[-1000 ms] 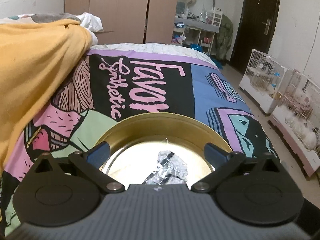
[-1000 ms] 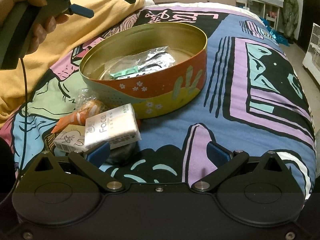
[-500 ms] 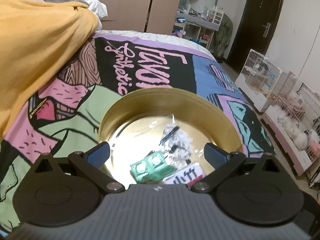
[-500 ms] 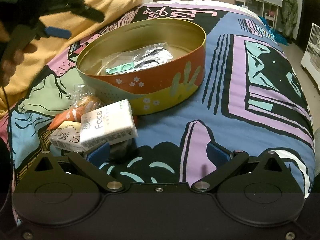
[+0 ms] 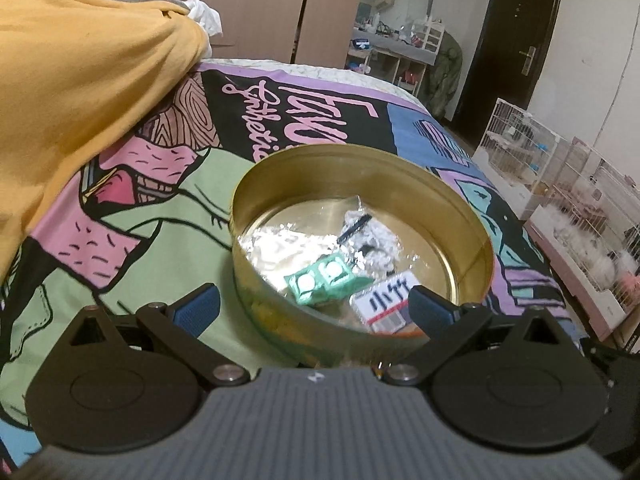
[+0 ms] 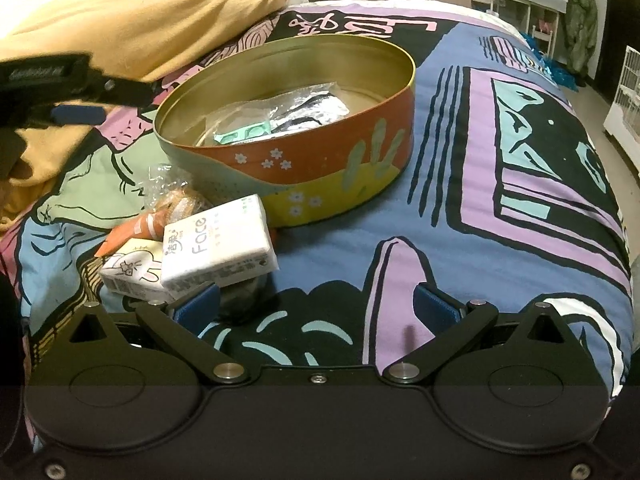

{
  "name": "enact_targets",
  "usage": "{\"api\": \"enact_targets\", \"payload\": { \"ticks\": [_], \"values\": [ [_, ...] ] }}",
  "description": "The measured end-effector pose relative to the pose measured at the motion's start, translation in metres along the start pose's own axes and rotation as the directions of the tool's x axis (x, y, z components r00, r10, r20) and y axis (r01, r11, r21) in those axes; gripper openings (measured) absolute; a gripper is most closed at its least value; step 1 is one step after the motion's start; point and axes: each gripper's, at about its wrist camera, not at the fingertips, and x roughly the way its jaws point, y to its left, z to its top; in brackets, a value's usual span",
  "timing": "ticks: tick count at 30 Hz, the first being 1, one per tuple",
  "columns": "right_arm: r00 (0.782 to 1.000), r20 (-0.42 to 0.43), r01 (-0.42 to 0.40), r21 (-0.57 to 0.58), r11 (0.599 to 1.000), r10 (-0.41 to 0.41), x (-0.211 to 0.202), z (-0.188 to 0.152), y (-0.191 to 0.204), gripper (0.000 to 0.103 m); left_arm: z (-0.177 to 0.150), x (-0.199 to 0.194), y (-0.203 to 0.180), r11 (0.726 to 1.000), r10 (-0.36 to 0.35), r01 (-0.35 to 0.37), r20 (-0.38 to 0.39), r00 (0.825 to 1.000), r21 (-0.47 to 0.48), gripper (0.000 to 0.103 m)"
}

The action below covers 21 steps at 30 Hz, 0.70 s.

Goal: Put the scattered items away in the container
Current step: 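Move the right gripper toward the white 'Face' tissue pack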

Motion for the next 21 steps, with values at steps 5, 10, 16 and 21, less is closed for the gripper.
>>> {"api": "enact_targets", "payload": {
  "ticks": [5,10,16,21],
  "values": [
    [1.000,-0.008,0.003,-0.006,1.000,-0.003,0.002,-0.002,0.001,0.103,-0.017,-0.008,0.012,0.999,0.006,-0.006,0.001,1.000,-0.032,0.103],
    [1.000,-0.017,0.014,-0.011,1.000,-0.014,0.003,-0.004,0.002,0.103,-0.031,-0.014,0.024,0.997,0.017,-0.017,0.002,1.000,-0.072,0.103],
    [1.000,0.001,0.006,-0.022,1.000,-0.006,0.001,-0.005,0.004,0.103,-0.047,-0.018,0.035,0.994,0.018,-0.019,-0.008,1.000,-0.111,0.103],
    [1.000,0.002,0.013,-0.027,1.000,-0.013,0.001,-0.006,0.005,0.103,-0.058,-0.018,0.040,0.992,0.022,-0.024,-0.016,1.000,-0.124,0.103]
  ]
}}
